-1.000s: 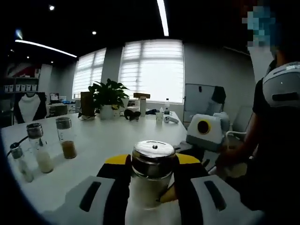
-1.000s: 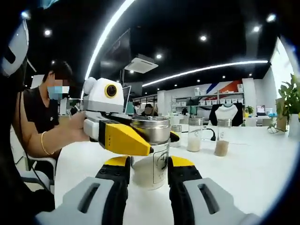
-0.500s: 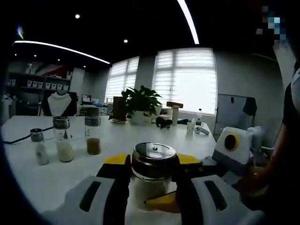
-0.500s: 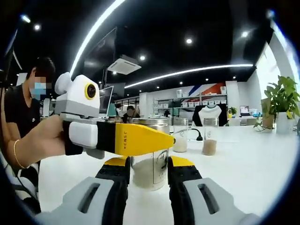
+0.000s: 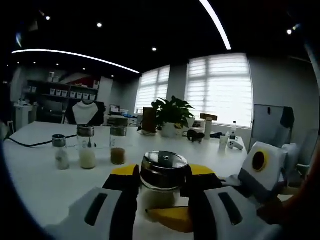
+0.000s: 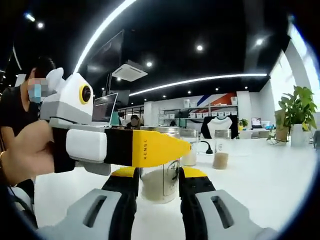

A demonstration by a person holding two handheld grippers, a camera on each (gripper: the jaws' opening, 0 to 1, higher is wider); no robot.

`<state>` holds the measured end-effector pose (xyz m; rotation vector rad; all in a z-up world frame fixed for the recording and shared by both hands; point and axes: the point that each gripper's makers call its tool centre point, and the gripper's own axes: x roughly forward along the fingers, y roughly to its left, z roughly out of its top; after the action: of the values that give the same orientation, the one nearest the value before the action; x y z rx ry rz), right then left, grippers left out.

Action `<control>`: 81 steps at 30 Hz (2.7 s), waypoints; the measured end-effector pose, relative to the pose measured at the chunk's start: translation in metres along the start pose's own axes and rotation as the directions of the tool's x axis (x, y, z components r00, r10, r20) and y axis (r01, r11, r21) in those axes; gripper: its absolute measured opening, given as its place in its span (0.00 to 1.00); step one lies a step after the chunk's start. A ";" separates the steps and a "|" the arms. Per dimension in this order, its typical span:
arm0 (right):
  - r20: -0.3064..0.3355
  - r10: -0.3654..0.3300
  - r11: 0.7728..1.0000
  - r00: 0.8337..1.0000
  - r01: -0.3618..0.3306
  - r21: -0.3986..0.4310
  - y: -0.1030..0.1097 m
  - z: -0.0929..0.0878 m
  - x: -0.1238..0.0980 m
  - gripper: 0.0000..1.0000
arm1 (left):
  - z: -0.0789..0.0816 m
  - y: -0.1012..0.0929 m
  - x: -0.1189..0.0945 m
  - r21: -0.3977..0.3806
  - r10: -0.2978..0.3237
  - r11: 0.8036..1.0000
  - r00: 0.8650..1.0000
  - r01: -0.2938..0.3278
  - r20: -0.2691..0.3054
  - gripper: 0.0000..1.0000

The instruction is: Rotate the seasoning bottle until the label or dispensing opening points toward the visible target arrow and the bottle remains upright within the marked orientation range

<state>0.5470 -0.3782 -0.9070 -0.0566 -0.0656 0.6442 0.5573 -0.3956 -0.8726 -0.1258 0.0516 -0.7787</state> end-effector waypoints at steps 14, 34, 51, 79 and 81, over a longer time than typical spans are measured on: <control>-0.010 -0.051 0.999 0.999 0.051 -0.012 0.003 -0.013 -0.002 0.29 | -0.012 0.001 -0.004 0.047 0.114 0.992 0.993 -0.114 -0.001 0.37; -0.020 0.021 0.999 1.000 -0.020 0.027 0.000 -0.011 -0.004 0.30 | -0.014 -0.008 0.000 0.164 -0.103 0.980 0.992 0.113 -0.072 0.36; 0.003 0.203 0.979 0.979 -0.203 0.010 -0.001 0.009 -0.013 0.39 | 0.002 -0.022 -0.007 0.161 -0.397 0.896 0.909 0.413 -0.125 0.36; 0.029 0.247 0.961 0.969 -0.248 0.118 0.007 0.004 -0.016 0.31 | 0.002 -0.038 -0.008 0.107 -0.467 0.869 0.872 0.484 -0.149 0.37; 0.028 0.230 0.964 0.973 -0.232 0.129 0.005 0.002 -0.017 0.31 | 0.004 -0.041 -0.008 0.088 -0.466 0.873 0.874 0.479 -0.135 0.39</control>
<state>0.5307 -0.3846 -0.9058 0.0681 -0.0283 0.8814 0.5229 -0.4188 -0.8635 0.0219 0.0800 -1.2801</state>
